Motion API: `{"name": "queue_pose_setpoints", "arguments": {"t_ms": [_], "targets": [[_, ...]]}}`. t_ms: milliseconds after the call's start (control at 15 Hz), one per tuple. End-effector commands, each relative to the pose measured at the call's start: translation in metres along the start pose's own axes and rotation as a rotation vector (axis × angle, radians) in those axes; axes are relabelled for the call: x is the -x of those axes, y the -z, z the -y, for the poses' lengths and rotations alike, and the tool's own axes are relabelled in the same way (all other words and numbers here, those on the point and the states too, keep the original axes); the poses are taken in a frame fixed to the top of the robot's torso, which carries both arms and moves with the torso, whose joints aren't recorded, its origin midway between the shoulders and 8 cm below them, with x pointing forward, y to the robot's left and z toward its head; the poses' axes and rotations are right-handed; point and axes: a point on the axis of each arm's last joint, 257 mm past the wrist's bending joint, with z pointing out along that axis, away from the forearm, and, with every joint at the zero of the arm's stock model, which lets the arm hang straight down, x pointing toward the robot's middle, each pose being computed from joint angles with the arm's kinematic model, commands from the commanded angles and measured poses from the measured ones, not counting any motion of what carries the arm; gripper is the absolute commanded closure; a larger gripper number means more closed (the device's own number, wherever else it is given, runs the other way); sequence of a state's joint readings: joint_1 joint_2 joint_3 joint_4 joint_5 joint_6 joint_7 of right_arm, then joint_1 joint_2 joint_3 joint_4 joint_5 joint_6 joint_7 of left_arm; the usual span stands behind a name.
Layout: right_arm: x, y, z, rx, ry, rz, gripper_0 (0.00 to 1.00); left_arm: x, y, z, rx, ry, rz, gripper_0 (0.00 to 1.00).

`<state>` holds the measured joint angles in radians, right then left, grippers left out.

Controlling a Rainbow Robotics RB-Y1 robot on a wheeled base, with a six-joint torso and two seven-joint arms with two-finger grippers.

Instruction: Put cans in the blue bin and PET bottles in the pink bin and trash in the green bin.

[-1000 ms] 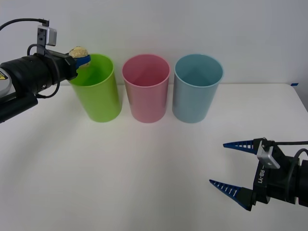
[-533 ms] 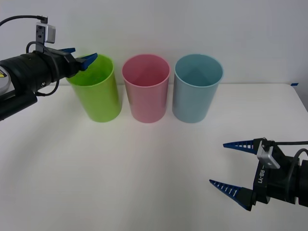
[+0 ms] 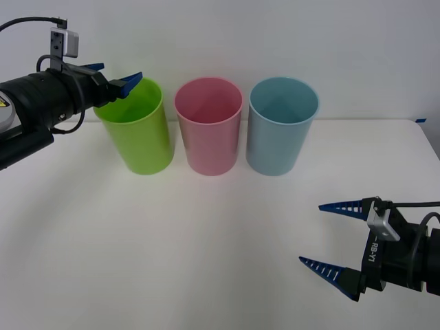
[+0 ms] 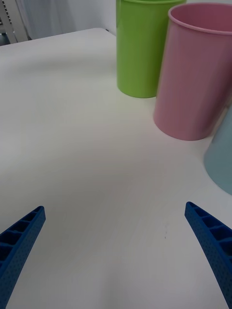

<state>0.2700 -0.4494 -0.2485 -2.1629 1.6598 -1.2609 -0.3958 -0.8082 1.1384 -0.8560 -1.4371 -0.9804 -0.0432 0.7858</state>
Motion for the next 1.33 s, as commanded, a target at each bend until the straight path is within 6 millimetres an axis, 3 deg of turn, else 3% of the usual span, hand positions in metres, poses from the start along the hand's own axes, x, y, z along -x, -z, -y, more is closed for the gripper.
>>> {"name": "queue_pose_setpoints", "arguments": {"t_ms": [67,333,733,1067,1333], "targets": [[0.000,0.000,0.000,0.000,0.000,0.000,0.00,0.007,0.000,0.003,-0.007,0.001,0.013,0.00],[0.000,0.000,0.000,0.000,0.000,0.000,0.00,0.039,0.003,0.020,-0.074,0.026,0.043,0.00],[0.000,0.000,0.000,0.000,0.000,0.000,0.00,0.085,0.049,0.037,-0.197,0.078,0.123,0.00],[0.000,0.000,0.000,0.000,0.000,0.000,0.00,0.092,0.097,0.042,-0.273,0.063,0.159,0.00],[0.000,0.000,0.000,0.000,0.000,0.000,0.00,0.079,0.142,0.051,-0.332,0.139,0.137,0.00]]}}
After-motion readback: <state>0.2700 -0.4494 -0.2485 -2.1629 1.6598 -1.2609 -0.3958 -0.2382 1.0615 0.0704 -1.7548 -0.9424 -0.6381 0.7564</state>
